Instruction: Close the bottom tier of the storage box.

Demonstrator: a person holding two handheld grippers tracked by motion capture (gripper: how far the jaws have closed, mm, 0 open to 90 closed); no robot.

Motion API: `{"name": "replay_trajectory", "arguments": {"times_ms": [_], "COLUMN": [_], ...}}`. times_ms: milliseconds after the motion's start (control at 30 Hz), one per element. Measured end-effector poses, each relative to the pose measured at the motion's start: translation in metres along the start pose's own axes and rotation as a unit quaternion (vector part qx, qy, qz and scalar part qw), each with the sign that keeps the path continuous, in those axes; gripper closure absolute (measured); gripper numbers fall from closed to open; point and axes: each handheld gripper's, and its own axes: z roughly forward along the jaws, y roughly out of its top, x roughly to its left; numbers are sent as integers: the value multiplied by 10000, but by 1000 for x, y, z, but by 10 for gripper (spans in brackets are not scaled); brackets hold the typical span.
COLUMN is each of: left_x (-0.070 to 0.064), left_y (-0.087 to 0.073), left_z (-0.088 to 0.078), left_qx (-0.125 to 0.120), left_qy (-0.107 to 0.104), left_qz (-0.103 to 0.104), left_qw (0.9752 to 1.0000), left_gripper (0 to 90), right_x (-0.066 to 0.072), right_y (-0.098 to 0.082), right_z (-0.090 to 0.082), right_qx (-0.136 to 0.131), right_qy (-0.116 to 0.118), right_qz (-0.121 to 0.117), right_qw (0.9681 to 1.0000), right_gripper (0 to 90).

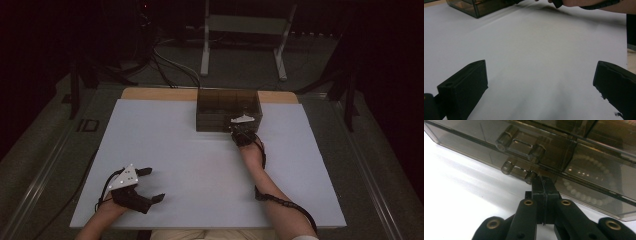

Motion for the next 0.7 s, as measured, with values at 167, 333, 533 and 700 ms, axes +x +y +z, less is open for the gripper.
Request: {"name": "replay_trajectory", "arguments": {"times_ms": [167,333,533,700], "left_x": [0,0,0,0], "left_y": [0,0,0,0], "left_z": [0,0,0,0], "left_qx": [2,1,5,4], "left_qy": [2,4,5,6], "left_qz": [1,1,15,13], "left_qw": [10000,10000,10000,10000], "left_gripper": [9,9,9,9], "right_x": [-1,-3,1,4], "right_y": [-4,-6,-7,-9], "right_z": [-1,-6,-12,-14], "right_qx": [1,-45,-58,-125], "right_qy": [-1,-15,71,110], "right_qz": [15,30,2,86], "right_qw": [10000,10000,10000,9998], "right_gripper": [900,900,874,729]}}
